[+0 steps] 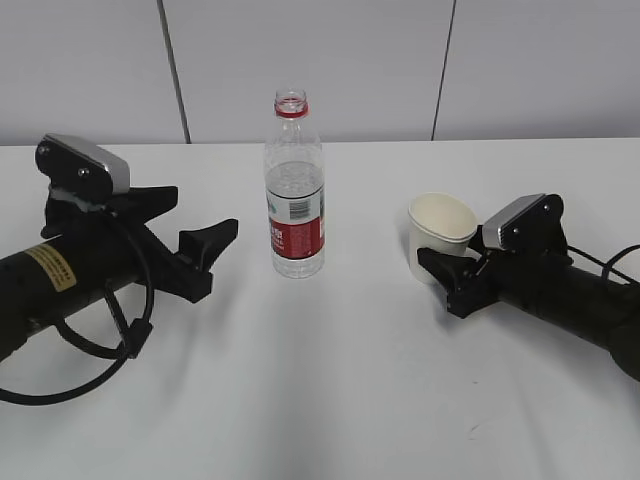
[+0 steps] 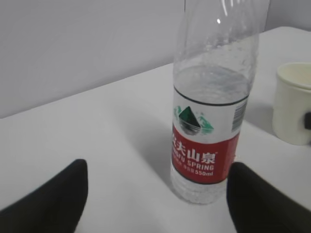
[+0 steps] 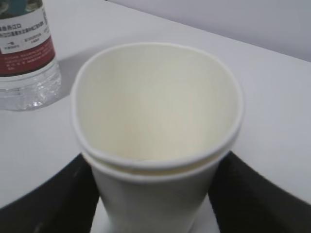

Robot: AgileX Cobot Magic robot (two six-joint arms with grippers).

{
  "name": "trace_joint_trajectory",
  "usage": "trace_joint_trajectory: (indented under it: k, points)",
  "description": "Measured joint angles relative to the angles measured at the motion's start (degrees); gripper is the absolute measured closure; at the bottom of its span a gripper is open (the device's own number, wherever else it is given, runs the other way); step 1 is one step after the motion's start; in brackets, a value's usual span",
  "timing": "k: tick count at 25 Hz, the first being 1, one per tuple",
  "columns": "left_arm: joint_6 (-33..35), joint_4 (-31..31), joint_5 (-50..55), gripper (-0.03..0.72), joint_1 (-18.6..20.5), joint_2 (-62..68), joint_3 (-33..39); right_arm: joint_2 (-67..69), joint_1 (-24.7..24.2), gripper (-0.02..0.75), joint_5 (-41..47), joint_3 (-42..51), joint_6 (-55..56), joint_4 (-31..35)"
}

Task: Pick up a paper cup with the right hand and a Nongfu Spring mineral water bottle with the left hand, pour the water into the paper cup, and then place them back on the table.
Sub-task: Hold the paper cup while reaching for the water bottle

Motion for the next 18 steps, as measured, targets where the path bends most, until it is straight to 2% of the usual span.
trace_joint_trajectory:
  k: [8, 18]
  points:
    - [-5.5, 8.6, -1.2, 0.137, 0.0, 4.4, -4.8, 0.0, 0.0, 0.251, 0.0, 0.0, 0.1, -0.5]
    - [-10.4, 15.3, -5.4, 0.123, 0.0, 12.5, -13.1, 0.0, 0.0, 0.252, -0.1, 0.0, 0.1, -0.6]
